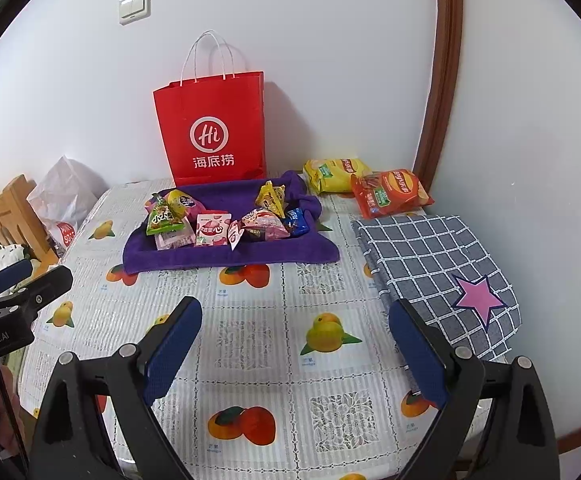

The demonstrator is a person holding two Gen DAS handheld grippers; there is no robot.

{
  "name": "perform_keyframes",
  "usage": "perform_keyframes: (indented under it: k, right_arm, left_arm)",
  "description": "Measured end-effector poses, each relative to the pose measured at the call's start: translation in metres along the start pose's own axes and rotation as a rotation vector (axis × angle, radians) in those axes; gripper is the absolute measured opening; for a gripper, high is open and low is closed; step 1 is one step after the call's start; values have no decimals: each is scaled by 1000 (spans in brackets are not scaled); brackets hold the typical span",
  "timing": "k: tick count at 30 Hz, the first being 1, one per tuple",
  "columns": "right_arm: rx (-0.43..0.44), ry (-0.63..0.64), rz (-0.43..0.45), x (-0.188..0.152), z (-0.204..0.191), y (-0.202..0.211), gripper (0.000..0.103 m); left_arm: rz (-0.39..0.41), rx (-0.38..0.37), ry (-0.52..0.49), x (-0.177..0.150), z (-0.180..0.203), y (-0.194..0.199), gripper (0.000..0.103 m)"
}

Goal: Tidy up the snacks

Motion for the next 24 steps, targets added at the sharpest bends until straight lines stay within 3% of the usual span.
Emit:
perform_keyframes:
  k: [24]
  right_arm:
    - [4, 5, 12, 3, -5, 4, 94]
  left_arm:
    - [3, -5, 18, 0, -3, 0, 98]
Point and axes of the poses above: each gripper's, at about its wrist camera, not at the fingertips, and y roughly against the way its jaws point, z to its right, x to its top, the point moved 10 cm from there along -y, roughly the way its jaws point, and after that the axes turned 4 degrees about z, right-handed, at the moved point
